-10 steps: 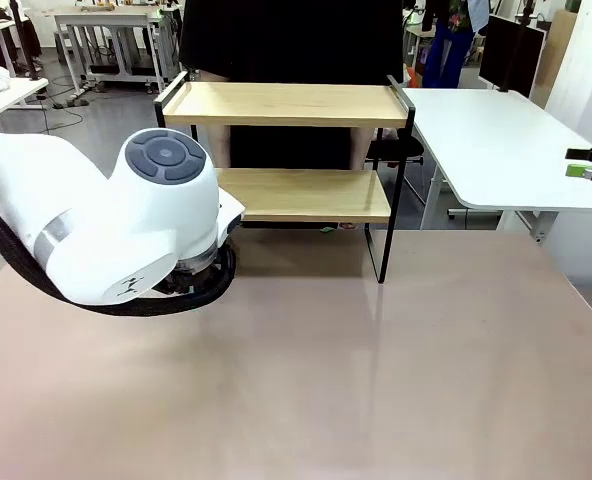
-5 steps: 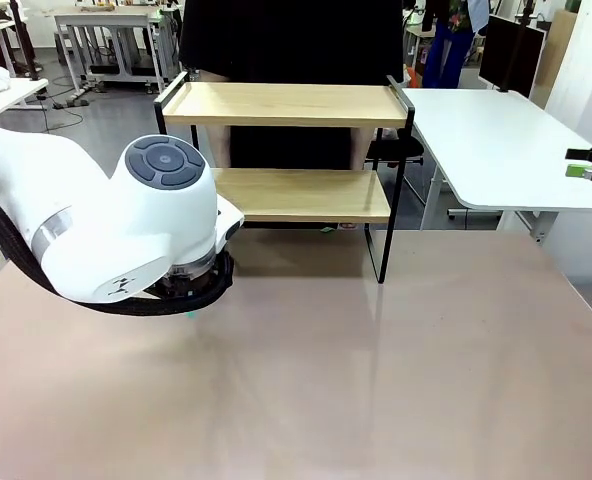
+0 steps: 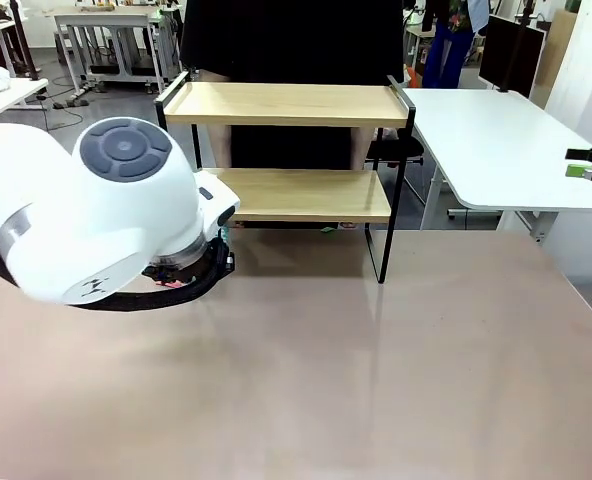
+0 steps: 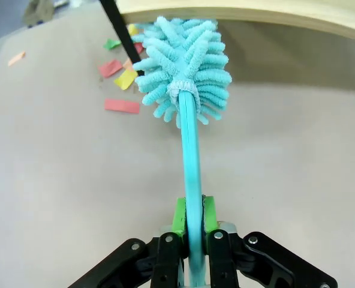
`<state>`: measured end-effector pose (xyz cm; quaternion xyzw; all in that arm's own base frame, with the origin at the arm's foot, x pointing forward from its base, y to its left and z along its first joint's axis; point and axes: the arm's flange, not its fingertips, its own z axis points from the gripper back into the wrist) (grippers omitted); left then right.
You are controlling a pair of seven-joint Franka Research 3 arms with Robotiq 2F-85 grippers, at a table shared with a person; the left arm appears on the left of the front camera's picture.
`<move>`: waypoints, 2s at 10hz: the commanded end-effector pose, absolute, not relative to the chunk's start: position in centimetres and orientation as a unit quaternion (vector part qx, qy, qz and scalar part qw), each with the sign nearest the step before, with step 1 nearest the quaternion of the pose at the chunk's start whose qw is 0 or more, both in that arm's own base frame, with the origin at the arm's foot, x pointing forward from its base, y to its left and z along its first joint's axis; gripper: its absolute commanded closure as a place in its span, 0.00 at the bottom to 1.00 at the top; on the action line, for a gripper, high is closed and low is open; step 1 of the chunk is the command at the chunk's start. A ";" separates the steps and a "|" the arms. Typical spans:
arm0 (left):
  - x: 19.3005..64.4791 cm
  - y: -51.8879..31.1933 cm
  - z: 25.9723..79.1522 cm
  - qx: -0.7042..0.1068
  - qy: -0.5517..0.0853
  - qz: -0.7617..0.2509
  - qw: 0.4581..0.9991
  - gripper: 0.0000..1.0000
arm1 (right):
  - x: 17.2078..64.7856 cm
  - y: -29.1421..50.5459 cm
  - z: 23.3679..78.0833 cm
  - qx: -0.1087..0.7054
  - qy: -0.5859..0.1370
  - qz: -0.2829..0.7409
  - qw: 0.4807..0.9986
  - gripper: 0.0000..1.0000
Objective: Clean the shelf.
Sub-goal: Clean the specific section of the Shelf indicated by the human with the Duster.
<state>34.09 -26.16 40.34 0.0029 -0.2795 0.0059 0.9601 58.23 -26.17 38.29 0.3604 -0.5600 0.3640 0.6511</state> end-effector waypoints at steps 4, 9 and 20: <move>33.2 -22.0 42.0 -0.097 -0.272 -0.136 0.948 0.87 | 58.3 -25.9 38.7 0.359 -0.562 0.367 0.649 0.00; 33.4 -19.9 41.7 -0.175 -0.229 -0.259 0.922 0.87 | 58.3 -25.9 38.7 0.359 -0.562 0.367 0.649 0.00; 31.3 -9.4 49.4 -0.213 -0.109 -0.498 0.834 0.87 | 58.3 -25.9 38.7 0.359 -0.562 0.367 0.649 0.00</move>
